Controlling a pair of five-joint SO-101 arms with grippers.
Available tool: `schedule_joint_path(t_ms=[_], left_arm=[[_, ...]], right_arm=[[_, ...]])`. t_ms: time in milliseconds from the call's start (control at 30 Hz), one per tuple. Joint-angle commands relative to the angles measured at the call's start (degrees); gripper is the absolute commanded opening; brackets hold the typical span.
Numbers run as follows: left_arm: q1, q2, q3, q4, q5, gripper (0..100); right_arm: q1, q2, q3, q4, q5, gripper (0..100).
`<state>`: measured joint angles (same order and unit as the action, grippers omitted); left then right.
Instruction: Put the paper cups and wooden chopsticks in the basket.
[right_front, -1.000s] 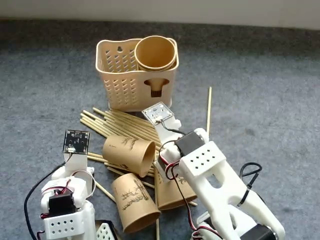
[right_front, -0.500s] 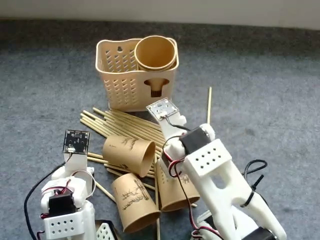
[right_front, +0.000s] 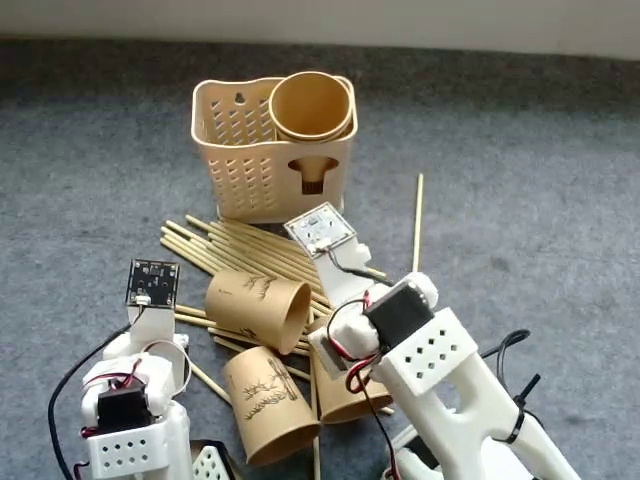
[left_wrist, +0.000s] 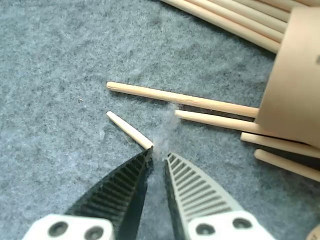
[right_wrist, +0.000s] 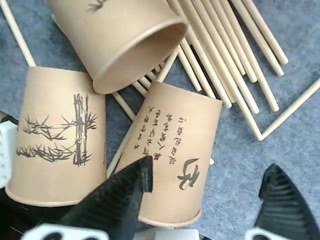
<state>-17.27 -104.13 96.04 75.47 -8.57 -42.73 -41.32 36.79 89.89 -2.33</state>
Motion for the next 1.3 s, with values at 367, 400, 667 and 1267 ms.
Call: schedule_joint_path(t_ms=[367, 400, 667, 1267], left_arm=[[-0.4, -0.2, 1.1, 0.3, -0.1, 5], [-0.4, -0.2, 1.1, 0.3, -0.1, 5], [-0.4, -0.2, 1.1, 0.3, -0.1, 5], [-0.4, -0.2, 1.1, 0.3, -0.1, 5]], right_arm=[[-2.1, -0.7, 8.0, -5.0, -3.6, 45.0], [-2.2, -0.7, 8.0, -5.0, -5.3, 46.1], [-2.3, -0.7, 8.0, -5.0, -7.7, 46.9], [-2.1, -0.7, 23.6, -16.7, -7.4, 46.8]])
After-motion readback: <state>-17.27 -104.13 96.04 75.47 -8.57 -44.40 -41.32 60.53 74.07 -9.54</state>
